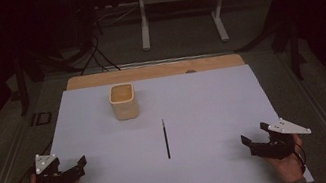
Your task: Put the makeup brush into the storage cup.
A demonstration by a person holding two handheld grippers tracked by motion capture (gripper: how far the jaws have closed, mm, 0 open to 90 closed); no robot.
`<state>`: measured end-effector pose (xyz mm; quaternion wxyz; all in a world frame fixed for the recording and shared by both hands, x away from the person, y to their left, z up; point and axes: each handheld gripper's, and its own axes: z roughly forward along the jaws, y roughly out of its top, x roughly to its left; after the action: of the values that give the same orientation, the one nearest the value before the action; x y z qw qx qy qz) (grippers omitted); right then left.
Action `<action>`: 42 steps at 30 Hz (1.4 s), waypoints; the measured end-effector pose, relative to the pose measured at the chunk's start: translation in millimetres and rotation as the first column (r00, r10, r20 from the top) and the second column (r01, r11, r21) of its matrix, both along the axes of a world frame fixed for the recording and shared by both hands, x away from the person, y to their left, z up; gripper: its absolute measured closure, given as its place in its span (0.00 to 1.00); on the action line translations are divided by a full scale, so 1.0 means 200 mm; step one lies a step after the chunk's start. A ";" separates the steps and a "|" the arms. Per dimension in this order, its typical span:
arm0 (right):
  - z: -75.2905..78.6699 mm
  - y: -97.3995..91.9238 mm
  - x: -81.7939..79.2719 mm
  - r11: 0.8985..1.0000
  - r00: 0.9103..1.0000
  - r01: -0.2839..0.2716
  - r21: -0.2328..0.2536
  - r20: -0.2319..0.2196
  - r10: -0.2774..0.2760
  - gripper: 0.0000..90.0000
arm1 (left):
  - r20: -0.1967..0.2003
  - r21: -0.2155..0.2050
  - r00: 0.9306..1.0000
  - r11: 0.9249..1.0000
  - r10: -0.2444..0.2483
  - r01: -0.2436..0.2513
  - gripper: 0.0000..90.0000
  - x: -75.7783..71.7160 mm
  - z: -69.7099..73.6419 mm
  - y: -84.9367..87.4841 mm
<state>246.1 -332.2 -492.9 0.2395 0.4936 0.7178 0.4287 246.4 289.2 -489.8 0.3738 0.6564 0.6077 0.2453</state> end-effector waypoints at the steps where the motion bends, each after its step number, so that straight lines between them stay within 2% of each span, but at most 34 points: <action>1: 0.00 0.00 0.00 1.000 1.000 0.000 0.002 -0.001 0.000 0.10 | 0.000 0.005 1.000 1.000 0.000 0.000 0.08 0.00 0.00 -0.01; 6: 0.00 0.00 0.00 1.000 1.000 0.002 0.000 -0.002 -0.002 0.10 | -0.002 0.032 1.000 0.999 -0.009 0.009 0.08 0.00 0.00 -0.02; 15: 0.00 0.00 0.00 1.000 1.000 -0.002 -0.004 -0.007 0.002 0.10 | -0.004 0.049 1.000 0.999 -0.011 0.011 0.08 0.00 0.01 -0.04; 21: 0.00 0.00 0.01 1.000 1.000 0.003 -0.006 -0.008 -0.003 0.10 | 0.005 0.054 1.000 0.998 -0.010 0.010 0.10 -0.01 0.02 -0.05; 24: 0.00 0.00 0.01 1.000 1.000 0.002 -0.006 -0.006 -0.002 0.10 | -0.001 0.031 1.000 0.999 -0.011 0.011 0.10 -0.01 0.02 -0.06; 26: -0.01 0.00 0.01 1.000 1.000 0.004 -0.007 -0.006 -0.004 0.10 | -0.003 0.008 1.000 1.000 -0.022 0.022 0.11 0.01 0.04 -0.06; 30: -0.01 0.00 0.01 1.000 1.000 0.010 -0.009 -0.008 -0.010 0.10 | 0.022 0.006 1.000 1.000 -0.021 0.021 0.12 0.03 0.09 -0.08; 42: -0.01 -0.01 0.02 1.000 1.000 0.022 -0.007 -0.008 -0.022 0.10 | 0.037 0.030 0.998 0.998 -0.059 0.058 0.12 0.09 0.18 -0.16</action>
<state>249.4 -334.5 -495.2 0.2429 0.5024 0.7147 0.4215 265.0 257.8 -452.9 0.3826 0.6745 0.5774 0.2556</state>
